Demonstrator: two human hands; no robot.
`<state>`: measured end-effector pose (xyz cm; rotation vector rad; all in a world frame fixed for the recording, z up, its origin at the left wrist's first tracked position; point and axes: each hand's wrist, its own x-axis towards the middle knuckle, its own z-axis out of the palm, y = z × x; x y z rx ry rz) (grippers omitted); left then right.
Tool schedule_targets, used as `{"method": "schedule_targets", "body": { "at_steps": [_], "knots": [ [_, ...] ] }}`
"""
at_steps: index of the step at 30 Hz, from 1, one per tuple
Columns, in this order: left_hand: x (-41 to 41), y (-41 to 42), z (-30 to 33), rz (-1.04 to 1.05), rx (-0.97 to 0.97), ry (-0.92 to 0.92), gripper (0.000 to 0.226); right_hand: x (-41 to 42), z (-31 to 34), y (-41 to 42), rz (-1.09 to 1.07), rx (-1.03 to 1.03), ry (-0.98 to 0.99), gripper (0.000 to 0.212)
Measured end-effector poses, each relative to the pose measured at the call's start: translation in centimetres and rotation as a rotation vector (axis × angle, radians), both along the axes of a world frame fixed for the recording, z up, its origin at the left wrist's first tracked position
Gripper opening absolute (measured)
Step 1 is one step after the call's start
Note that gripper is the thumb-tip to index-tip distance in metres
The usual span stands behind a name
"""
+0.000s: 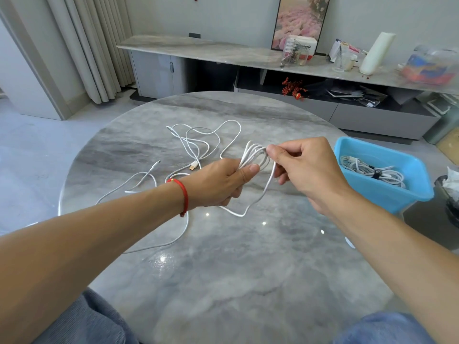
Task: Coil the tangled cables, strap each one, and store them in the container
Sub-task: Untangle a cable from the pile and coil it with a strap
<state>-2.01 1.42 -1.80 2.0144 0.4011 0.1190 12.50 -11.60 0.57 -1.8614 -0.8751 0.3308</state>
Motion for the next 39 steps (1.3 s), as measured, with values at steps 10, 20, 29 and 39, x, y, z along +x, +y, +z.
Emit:
{"method": "schedule_targets", "body": {
  "at_steps": [10, 20, 29, 39],
  "knots": [
    [0.4, -1.7, 0.4, -0.044, -0.223, -0.095, 0.049, -2.2, -0.6, 1.1, -0.128, 0.209, 0.161, 0.025],
    [0.7, -0.2, 1.0, 0.173, -0.495, -0.131, 0.043, -3.1, -1.0, 1.2, 0.176, -0.068, 0.333, 0.042],
    [-0.3, 2.2, 0.8, 0.485, -0.695, -0.162, 0.039, -2.3, -2.0, 0.4, 0.536, -0.462, 0.084, 0.025],
    [0.1, 2.0, -0.7, 0.223, -0.205, 0.03, 0.05, -3.1, -0.3, 0.5, 0.553, -0.381, -0.476, 0.024]
  ]
}}
